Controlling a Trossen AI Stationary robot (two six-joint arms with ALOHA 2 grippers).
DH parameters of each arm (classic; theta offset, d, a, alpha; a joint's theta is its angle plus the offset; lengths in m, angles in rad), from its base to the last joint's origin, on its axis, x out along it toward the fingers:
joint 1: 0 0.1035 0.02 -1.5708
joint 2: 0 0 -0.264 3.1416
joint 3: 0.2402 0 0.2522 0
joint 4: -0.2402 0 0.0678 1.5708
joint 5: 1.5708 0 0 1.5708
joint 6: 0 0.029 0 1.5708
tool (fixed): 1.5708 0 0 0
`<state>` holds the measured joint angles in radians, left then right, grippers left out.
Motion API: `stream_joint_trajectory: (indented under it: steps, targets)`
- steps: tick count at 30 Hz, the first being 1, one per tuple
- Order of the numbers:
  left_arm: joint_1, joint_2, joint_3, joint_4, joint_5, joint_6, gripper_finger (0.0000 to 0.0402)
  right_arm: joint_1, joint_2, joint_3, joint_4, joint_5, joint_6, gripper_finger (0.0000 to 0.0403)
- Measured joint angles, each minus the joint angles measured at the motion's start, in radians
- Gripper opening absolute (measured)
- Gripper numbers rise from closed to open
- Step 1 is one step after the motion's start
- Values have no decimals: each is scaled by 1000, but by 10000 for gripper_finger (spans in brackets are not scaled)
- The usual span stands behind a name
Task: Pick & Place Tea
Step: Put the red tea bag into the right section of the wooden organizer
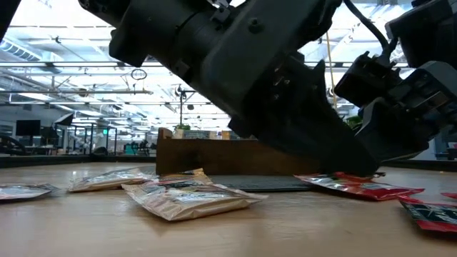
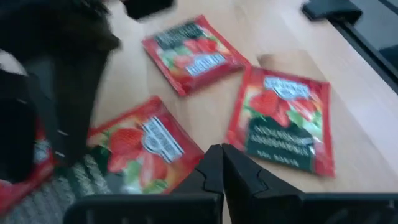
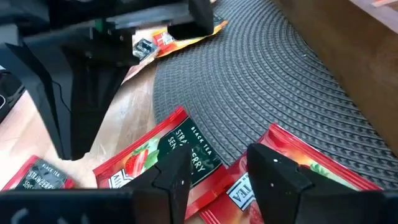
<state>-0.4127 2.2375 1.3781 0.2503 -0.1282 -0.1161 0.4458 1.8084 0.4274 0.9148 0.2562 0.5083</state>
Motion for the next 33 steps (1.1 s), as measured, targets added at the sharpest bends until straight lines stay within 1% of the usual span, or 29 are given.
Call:
stream_joint_trajectory:
  steps: [2, 6, 9, 13, 16, 19, 21, 24, 27, 30, 33]
  targets:
    - [0, 1, 0, -9, 6, -3, 6, 0, 0, 0, -2, -2, 0, 140]
    - [0, 1, 0, 3, -3, -2, 21, 0, 0, 0, -6, -3, -1, 140]
    - [2, 1, 0, 11, -24, 0, 24, -1, 0, -1, -9, -31, -6, 138]
    - [8, 1, 0, -14, -29, -21, 14, 0, 0, -1, -8, -92, -5, 135]
    - [21, 14, 0, -52, -34, -48, 4, 1, 0, -1, -9, -104, -1, 135]
    - [35, 30, 2, -46, -60, -55, 12, 0, 0, -1, -5, -114, 2, 134]
    - [42, 44, 2, -19, -70, -63, 20, 0, 1, -1, -5, -136, 2, 134]
    - [51, 43, 2, -21, -74, -71, 24, 1, 0, -2, -3, -170, 8, 134]
    - [51, 43, 2, -14, -76, -71, 20, 4, -3, -2, -9, -198, 19, 134]
    - [50, 44, 2, -11, -82, -59, 6, 6, -17, -2, -42, -220, 29, 134]
    - [51, 44, 2, -15, -82, -70, 7, 6, -29, -2, -86, -237, 52, 134]
